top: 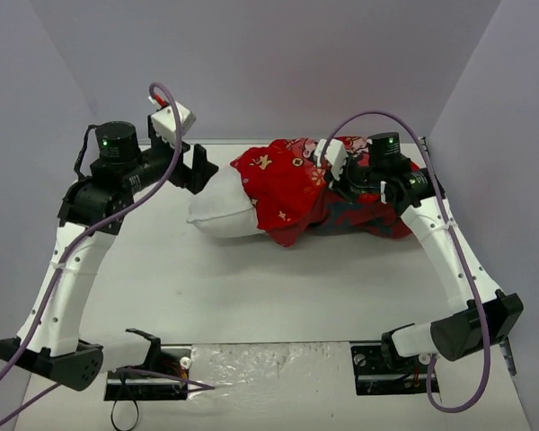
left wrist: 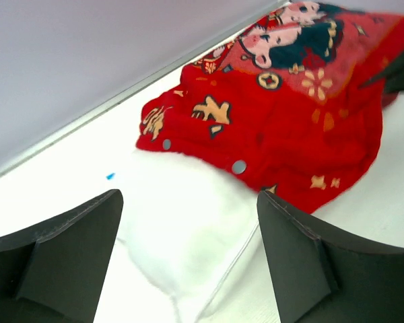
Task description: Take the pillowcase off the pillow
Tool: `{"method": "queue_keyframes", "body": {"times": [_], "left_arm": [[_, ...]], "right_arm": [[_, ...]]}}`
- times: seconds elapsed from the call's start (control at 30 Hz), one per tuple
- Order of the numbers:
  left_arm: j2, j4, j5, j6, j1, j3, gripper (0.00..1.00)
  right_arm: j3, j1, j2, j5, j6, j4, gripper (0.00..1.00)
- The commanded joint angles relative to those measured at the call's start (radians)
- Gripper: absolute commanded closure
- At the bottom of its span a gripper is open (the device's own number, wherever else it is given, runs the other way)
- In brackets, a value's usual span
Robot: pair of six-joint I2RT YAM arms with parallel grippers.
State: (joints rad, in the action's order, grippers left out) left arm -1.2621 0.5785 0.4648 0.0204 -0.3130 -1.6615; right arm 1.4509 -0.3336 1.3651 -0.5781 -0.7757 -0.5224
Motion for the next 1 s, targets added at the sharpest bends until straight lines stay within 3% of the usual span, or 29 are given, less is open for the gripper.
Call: {"method": "queue_keyframes", "body": {"times": [0.0, 0.1, 0.3, 0.4, 0.47, 0.57, 0.97], "left_arm": [[0.030, 0.104, 0.017, 0.267, -0.061, 0.046, 0.20], [0.058, 0.191, -0.024, 0.428, -0.182, 0.092, 0.20], [0.058, 0.254, -0.093, 0.521, -0.357, 0.178, 0.21], [0.035, 0.203, -0.286, 0.552, -0.447, 0.229, 0.22], [0.017, 0.160, -0.413, 0.567, -0.459, 0.253, 0.22], [-0.005, 0.057, -0.486, 0.581, -0.446, 0.289, 0.21], [-0.146, -0.137, -0.571, 0.569, -0.383, 0.253, 0.22]], "right_arm": [[0.084, 0.027, -0.032, -0.097, 0.004, 0.016, 1.00], [0.112, 0.047, -0.018, -0.104, 0.007, 0.019, 1.00], [0.198, 0.082, 0.032, -0.126, 0.049, 0.018, 1.00], [0.213, 0.082, 0.046, -0.129, 0.059, 0.018, 1.00], [0.215, 0.082, 0.048, -0.134, 0.067, 0.018, 1.00], [0.209, 0.082, 0.043, -0.141, 0.070, 0.016, 1.00], [0.154, 0.096, -0.003, -0.152, 0.058, 0.012, 1.00]]}}
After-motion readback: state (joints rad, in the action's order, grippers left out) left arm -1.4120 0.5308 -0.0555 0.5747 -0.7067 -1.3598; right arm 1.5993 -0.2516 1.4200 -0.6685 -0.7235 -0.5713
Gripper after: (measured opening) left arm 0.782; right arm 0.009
